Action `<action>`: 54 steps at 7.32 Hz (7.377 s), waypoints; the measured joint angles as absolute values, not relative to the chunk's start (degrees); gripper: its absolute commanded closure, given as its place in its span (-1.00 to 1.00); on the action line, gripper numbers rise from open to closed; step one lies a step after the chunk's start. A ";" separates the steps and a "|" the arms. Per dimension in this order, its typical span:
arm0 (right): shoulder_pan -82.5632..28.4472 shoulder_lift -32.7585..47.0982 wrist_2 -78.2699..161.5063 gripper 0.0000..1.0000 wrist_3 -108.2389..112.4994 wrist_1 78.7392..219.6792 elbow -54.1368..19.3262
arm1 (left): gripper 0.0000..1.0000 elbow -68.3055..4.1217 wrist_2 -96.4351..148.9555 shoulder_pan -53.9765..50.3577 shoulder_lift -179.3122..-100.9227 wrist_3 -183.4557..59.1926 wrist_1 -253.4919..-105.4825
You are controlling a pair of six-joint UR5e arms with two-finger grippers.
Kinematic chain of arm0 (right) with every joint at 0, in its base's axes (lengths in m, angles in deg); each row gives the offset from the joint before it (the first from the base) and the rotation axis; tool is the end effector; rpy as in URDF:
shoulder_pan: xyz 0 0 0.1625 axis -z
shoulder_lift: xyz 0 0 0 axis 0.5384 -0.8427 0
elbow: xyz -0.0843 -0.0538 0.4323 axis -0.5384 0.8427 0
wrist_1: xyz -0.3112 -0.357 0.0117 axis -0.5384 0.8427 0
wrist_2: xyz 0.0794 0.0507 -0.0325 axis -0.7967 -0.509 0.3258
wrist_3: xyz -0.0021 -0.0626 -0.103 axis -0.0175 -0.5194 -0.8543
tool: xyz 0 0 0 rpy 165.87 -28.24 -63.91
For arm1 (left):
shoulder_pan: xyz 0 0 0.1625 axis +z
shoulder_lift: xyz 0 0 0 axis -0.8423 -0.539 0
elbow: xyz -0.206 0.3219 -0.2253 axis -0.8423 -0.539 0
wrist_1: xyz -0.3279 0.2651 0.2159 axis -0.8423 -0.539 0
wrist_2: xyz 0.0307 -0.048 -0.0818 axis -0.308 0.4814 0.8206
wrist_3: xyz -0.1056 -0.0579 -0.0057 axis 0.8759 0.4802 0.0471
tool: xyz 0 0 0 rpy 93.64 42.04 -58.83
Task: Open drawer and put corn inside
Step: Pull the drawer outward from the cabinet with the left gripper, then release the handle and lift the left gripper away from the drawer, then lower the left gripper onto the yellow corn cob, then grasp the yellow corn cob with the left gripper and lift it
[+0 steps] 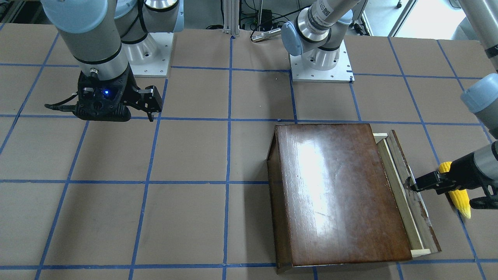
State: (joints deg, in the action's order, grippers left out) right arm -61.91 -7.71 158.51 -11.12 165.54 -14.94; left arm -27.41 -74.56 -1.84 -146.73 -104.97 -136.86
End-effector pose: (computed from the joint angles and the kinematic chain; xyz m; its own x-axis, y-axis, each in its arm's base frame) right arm 0.1707 -0.5758 0.4340 -0.9972 -0.0245 0.0700 -0.0216 0.9989 0.0427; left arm 0.2256 -0.6832 0.2581 -0.9753 -0.0560 0.2134 -0.0558 0.9984 0.0072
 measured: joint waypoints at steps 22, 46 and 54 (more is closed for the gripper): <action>-61.91 -7.70 158.51 -1.00 -11.12 165.62 -14.92 | -1.00 -23.10 -83.80 4.11 -145.88 -110.09 -137.99; -61.91 -7.69 158.51 -1.00 -11.12 165.60 -14.94 | 1.00 -26.35 -89.49 9.05 -156.42 -120.45 -127.48; -61.91 -7.75 158.49 -1.00 -11.12 165.58 -14.91 | 1.00 -16.49 -84.78 4.70 -146.19 -118.55 -144.08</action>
State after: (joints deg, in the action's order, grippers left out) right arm -61.91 -7.75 158.49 -11.12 165.58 -14.91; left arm -16.49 -84.78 4.70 -146.19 -118.55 -144.08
